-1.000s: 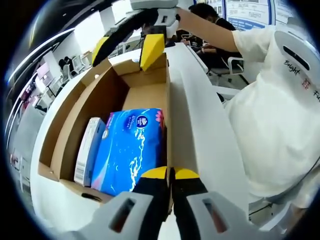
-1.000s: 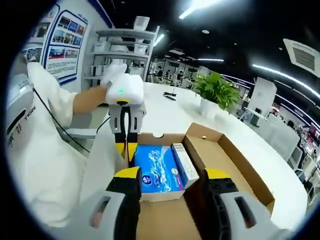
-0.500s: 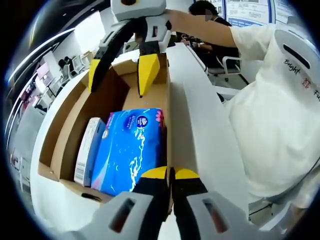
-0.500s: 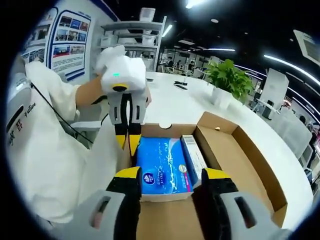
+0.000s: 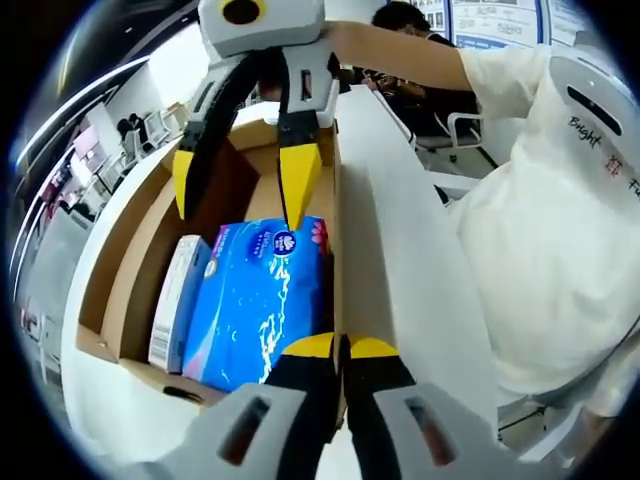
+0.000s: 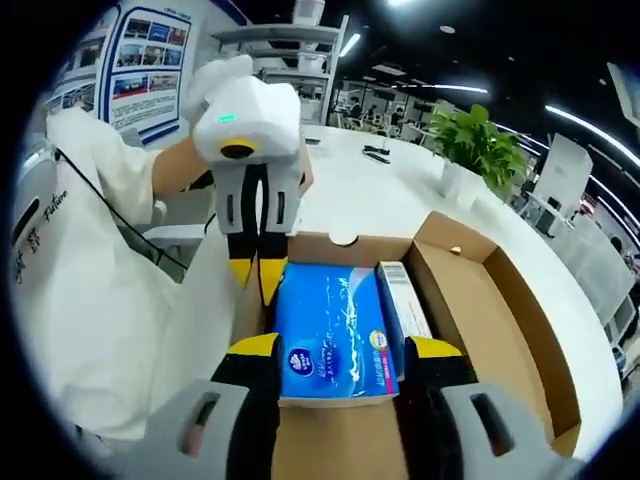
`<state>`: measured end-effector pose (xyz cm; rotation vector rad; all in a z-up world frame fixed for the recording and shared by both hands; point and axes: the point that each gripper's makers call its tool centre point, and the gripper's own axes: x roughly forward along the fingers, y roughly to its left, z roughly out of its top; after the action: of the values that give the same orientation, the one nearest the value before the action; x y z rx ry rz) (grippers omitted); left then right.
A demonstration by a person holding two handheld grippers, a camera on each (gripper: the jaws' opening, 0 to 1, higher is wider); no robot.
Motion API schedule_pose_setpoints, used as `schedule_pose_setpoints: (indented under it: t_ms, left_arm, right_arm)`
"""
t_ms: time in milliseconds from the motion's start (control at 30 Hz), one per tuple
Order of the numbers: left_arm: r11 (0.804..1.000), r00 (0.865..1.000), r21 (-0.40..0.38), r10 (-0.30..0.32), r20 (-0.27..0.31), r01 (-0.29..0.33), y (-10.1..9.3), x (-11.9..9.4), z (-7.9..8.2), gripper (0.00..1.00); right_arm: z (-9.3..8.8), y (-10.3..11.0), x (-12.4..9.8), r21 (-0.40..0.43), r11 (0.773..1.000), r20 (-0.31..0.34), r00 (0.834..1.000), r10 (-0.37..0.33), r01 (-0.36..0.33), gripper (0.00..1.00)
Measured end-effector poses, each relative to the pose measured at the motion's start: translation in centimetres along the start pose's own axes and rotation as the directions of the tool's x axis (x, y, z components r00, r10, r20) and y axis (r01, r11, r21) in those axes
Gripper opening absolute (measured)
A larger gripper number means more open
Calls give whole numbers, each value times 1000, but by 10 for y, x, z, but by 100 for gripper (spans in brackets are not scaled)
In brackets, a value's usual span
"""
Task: Operate the shoe box by opening the lid, removing the specified soft item, and placing it in the target area until the item is outside and the box remains undamaged.
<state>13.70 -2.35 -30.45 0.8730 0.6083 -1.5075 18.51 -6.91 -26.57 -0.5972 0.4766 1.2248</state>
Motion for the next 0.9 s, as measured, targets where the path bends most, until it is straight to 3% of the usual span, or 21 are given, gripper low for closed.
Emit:
schedule_pose_setpoints:
  t_ms: [67, 133, 233, 300, 633, 733, 800, 900]
  left_arm:
    - [1000, 1000, 1, 1, 1, -1, 0, 0, 0, 1]
    - [1000, 1000, 1, 1, 1, -1, 0, 0, 0, 1]
    - [1000, 1000, 1, 1, 2, -1, 0, 0, 0, 1]
    - [1000, 1000, 0, 0, 2, 0, 0, 0, 0, 1]
    - [1000, 1000, 2, 2, 3, -2, 0, 0, 1, 1]
    - [1000, 1000, 3, 3, 4, -3, 0, 0, 1, 1]
    - [1000, 1000, 4, 4, 5, -4, 0, 0, 1, 1]
    - [1000, 1000, 3, 3, 4, -3, 0, 0, 1, 1]
  right_arm:
    - [-5, 0, 2, 3, 1000, -37, 999, 5, -5, 51]
    - [-2, -3, 4, 2, 1000, -27, 1000, 2, -2, 52]
    - [5, 4, 6, 48, 998, 0, 999, 50, -50, 58]
    - [5, 4, 9, 29, 999, -11, 999, 41, -41, 61]
    - [-2, 8, 23, 10, 998, -58, 996, 70, -70, 59]
    - [-15, 8, 28, 1, 997, -102, 992, 76, -77, 60]
    - [-13, 11, 28, 44, 994, -80, 992, 100, -97, 58]
    - [-13, 11, 29, 34, 995, -83, 992, 93, -91, 58]
